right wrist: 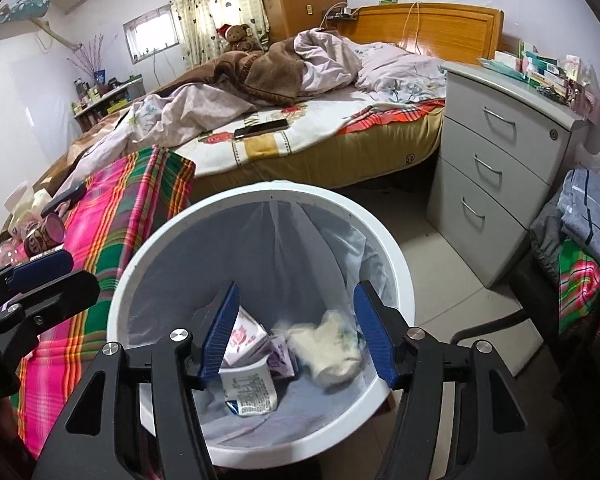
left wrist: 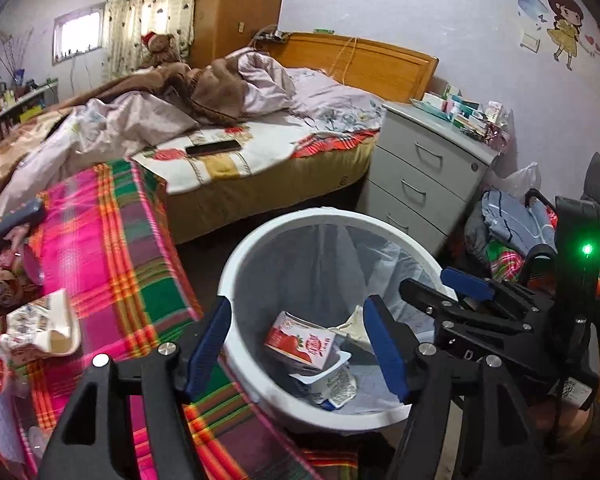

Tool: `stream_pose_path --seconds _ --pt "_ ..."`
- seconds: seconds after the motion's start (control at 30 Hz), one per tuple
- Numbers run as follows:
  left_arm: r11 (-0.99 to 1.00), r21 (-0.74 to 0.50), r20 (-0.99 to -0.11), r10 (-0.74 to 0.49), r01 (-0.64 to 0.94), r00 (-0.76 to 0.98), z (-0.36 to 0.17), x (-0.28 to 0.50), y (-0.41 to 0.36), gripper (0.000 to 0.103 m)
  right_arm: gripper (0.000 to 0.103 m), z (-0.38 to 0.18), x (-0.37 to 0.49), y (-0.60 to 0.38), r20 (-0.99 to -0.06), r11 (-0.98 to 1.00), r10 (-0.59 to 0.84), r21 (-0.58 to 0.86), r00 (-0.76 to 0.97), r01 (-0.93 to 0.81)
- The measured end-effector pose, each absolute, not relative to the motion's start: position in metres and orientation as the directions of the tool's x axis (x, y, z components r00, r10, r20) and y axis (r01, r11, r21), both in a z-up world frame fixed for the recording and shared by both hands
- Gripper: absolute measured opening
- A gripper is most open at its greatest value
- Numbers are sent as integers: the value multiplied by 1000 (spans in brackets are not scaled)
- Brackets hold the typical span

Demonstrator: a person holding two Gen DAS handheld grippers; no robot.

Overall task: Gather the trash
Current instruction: 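Move both grippers back over the cloth toward the remaining trash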

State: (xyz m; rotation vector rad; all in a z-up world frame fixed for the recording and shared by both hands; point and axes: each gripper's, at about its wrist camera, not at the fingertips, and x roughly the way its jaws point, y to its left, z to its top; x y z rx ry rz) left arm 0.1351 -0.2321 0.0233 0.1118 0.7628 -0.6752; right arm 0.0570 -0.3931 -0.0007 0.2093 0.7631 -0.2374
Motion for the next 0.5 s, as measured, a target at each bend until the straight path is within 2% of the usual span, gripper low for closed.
stream_pose_path --seconds 0.5 --pt "843 -151 -626 -486 517 610 39 127 -170 70 61 20 56 -357 -646 969 -102 108 757 223"
